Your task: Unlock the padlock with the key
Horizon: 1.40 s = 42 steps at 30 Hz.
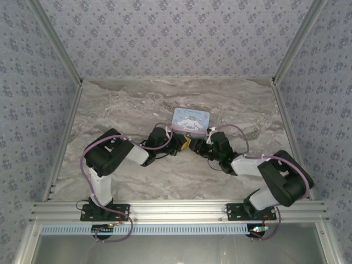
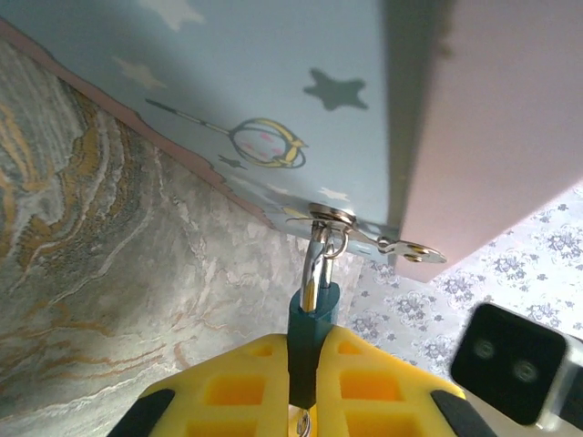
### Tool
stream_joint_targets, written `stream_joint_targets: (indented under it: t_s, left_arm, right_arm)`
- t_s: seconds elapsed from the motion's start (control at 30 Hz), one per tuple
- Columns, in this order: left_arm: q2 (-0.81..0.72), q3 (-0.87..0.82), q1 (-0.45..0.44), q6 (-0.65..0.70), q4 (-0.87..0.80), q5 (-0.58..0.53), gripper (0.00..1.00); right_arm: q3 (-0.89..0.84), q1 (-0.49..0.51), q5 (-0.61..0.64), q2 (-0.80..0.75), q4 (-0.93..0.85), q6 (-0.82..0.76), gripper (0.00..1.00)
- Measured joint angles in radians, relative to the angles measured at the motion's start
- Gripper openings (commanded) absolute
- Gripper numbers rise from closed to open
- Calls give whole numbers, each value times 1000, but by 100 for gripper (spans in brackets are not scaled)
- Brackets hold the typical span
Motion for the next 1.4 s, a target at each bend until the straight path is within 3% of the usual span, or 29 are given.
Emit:
stream_joint_targets:
  t_s: [0.17,0.37,0.5,0.7,0.9,1.07,1.3,1.4]
  left_arm:
    - [-26,16,0,12,-69,0,0]
    - [-74,48,0,11,-196,5,0]
    - [-106,64,0,11,-264,8,0]
    - [-118,76,0,-15,-314,12,0]
    - [-118,78,0,-46,-324,16,0]
    - [-118,79,0,-60,-324,19,0]
    - [-118,80,0,-68,-324,30,0]
    - [-118,80,0,-69,-324,31,0]
  right_arm:
    - [20,3,65,-205,-227,-191,65]
    - [67,28,151,-453,-422,-501,76]
    - [78,84,205,-537,-489,-742,76]
    - [90,255,379,-509,-588,-1099,75]
    - [89,364,597,-389,-584,-1376,59]
    - [56,370,686,-293,-495,-1508,57]
    - [44,348,694,-178,-365,-1601,53]
    - [44,323,679,-147,-309,-1624,47]
